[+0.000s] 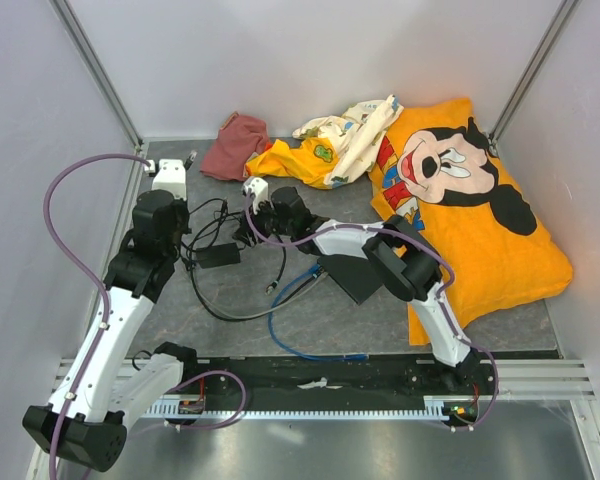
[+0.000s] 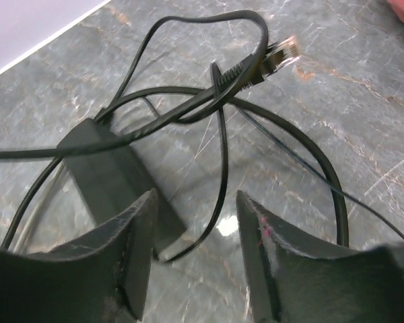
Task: Insert the plug into the switch port
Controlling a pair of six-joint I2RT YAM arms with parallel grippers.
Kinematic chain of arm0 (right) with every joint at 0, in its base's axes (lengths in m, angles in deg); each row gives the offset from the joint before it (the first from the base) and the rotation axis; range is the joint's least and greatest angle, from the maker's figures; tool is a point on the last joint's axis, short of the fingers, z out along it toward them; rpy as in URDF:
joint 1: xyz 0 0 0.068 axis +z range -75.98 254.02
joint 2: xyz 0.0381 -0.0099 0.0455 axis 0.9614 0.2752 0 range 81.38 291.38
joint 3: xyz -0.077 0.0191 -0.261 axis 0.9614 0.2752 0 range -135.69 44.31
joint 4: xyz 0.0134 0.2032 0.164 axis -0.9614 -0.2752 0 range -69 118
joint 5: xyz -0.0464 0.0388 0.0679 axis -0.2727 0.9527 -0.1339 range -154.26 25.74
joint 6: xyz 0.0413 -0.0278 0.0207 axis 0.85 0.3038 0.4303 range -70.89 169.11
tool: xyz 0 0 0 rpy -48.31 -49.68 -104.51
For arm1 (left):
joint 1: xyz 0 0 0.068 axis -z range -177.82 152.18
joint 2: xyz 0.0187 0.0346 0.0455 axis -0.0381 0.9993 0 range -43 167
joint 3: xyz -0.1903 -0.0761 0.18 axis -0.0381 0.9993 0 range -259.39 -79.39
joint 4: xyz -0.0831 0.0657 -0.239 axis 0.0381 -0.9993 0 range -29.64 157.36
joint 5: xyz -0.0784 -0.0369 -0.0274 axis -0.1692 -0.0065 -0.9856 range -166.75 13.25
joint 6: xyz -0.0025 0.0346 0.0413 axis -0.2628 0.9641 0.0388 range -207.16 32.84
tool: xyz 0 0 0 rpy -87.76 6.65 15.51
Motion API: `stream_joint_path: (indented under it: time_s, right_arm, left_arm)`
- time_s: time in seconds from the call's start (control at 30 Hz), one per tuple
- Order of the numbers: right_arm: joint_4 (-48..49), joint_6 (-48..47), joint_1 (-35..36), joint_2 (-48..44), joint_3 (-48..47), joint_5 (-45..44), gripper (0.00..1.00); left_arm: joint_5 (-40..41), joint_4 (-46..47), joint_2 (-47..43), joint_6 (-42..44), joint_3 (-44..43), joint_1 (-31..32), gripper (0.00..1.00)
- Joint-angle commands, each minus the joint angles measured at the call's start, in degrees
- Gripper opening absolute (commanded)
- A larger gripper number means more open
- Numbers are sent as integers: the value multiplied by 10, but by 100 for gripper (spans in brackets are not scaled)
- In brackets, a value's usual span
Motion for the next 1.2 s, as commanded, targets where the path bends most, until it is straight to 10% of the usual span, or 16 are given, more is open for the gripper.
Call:
stream_joint_path:
  time_s: [0.0, 0.2, 0.83, 1.17]
  right_arm:
    - [44, 4, 3, 28, -60, -16, 52]
    - [56, 7, -5, 22, -77, -66, 1]
    - [126, 71, -48, -74, 21, -85, 0]
    - [141, 153, -104, -86, 85, -149, 0]
  left_arm:
    - [-14, 21, 0, -15, 5, 0, 2]
    - [-29, 12, -2, -15, 11, 0, 2]
    - [-175, -104, 136, -12, -37, 0, 2]
    - [-63, -120, 65, -12, -50, 13, 2]
